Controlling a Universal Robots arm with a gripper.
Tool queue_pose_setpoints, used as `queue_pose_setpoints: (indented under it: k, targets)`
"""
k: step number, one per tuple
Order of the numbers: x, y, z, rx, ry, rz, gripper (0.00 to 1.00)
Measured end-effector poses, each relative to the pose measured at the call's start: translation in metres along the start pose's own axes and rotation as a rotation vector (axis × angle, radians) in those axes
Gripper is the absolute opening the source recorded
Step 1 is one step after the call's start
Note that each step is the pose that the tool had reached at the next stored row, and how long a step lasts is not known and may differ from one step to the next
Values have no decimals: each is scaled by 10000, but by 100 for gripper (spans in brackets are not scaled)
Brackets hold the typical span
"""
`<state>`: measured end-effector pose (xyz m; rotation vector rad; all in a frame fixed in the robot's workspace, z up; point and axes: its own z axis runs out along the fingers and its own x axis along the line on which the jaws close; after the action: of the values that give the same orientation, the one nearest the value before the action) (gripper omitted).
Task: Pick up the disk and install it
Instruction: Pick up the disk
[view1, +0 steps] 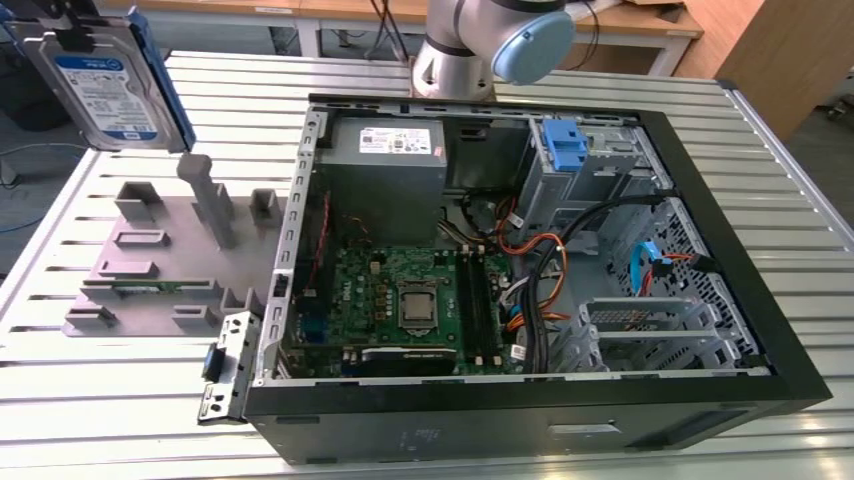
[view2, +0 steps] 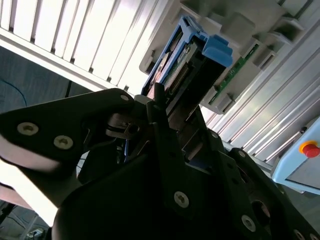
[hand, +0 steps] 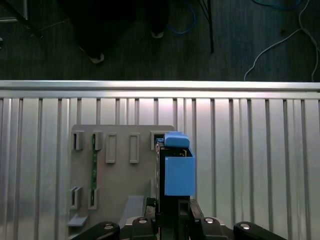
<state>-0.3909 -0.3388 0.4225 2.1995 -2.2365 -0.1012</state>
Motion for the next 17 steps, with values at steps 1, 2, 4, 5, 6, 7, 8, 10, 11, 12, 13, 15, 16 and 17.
queue_pose_setpoints:
  k: [1,2,4,5,6,7,8,10,11,12,13,15,16,17]
  targets:
    - [-2,2,-40,0,-1,0,35]
    - [-4,4,-84,1,-1,0,35]
    - [-8,9,-177,1,-1,0,35]
    - [-10,11,-222,1,-1,0,35]
    - [-11,13,-266,-1,0,0,35]
    - [-13,15,-305,1,-1,0,35]
    - [-15,17,-346,1,-1,0,35]
    - [-18,21,-421,1,0,0,35]
    - [-19,22,-454,2,-1,0,35]
    - [-20,23,-477,2,-1,0,35]
    - [-21,24,-492,0,-1,0,35]
    - [-21,24,-499,0,0,0,35]
    - [-22,24,-499,2,-1,0,35]
    - [-22,24,-500,2,-2,0,35]
